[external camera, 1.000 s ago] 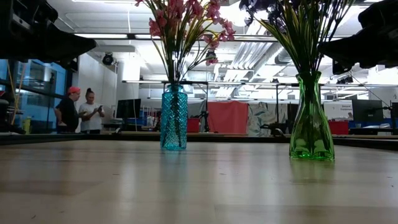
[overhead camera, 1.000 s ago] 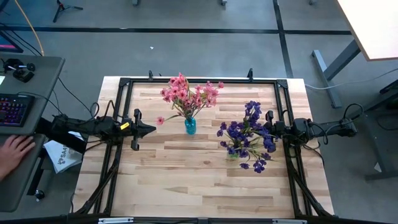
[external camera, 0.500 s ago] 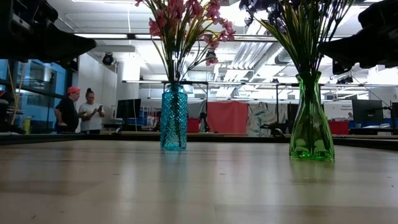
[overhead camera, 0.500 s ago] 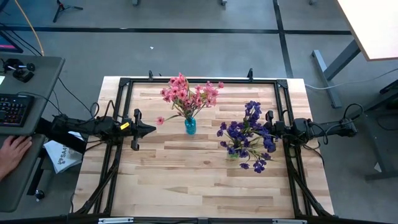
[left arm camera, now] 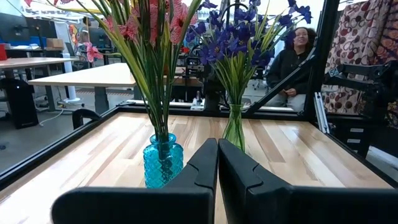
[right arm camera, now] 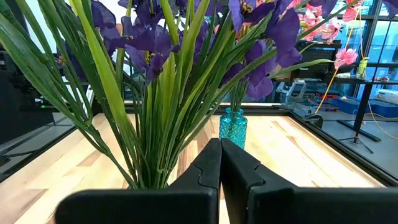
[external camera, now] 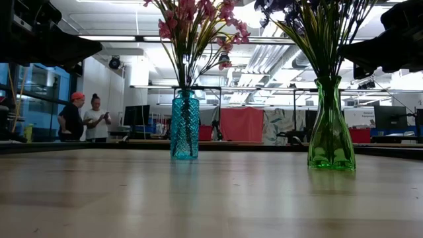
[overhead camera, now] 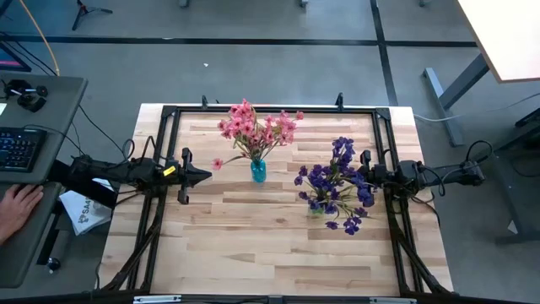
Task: Sort flowers into vase by color
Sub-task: Return to Home Position
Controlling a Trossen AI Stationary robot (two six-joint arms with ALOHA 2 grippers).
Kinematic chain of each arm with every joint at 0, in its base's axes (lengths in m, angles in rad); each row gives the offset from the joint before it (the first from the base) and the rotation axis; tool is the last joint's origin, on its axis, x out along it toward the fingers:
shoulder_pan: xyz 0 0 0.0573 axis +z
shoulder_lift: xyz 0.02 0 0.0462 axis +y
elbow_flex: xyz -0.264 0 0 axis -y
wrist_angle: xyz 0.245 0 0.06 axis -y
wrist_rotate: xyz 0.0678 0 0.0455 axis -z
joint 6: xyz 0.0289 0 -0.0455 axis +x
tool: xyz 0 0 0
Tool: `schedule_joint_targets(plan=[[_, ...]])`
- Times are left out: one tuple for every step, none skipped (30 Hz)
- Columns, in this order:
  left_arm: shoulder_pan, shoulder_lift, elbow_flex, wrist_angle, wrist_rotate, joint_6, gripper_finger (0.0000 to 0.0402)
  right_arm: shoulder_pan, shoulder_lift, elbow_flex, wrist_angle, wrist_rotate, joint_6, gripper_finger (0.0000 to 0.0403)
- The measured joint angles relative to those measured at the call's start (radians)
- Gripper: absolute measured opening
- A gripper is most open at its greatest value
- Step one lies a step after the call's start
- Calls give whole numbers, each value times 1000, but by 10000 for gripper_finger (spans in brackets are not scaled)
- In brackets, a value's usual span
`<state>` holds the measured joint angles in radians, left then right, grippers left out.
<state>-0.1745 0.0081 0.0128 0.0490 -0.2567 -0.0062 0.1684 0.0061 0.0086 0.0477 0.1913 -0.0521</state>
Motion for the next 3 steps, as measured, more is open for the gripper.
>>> schedule_joint_targets(plan=[[0,0,0,0,0,0,0,0,0,0,0,0,0,0],[0,0,0,0,0,0,0,0,0,0,0,0,0,0],[0,0,0,0,0,0,0,0,0,0,0,0,0,0]])
